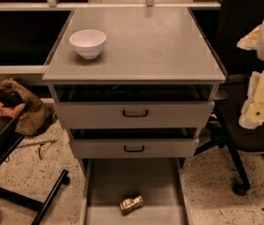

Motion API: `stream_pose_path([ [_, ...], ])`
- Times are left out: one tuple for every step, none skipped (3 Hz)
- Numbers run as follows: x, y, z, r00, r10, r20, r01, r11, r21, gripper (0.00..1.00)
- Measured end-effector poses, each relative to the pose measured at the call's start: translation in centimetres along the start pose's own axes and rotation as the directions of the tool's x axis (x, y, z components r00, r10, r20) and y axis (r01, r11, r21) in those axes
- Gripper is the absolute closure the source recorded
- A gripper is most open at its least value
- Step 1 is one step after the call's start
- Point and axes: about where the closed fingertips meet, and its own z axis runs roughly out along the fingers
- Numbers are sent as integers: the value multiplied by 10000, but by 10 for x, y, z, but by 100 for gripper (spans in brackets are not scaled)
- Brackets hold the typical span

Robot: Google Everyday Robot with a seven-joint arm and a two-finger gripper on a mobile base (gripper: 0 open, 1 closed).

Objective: Pick orange can from bottom drawer and place on counter

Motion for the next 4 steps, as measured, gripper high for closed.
stream_pose_path([
  [0, 0, 0, 10000, 0, 0, 0, 10000, 0, 0],
  [2, 8, 18, 9997, 233, 70, -233, 9997, -69, 0],
  [-4, 34, 70, 9958, 707, 574, -674, 9961, -573, 0],
  [-12, 76, 139, 9871, 1123, 1143, -932, 9827, -1602, 0],
])
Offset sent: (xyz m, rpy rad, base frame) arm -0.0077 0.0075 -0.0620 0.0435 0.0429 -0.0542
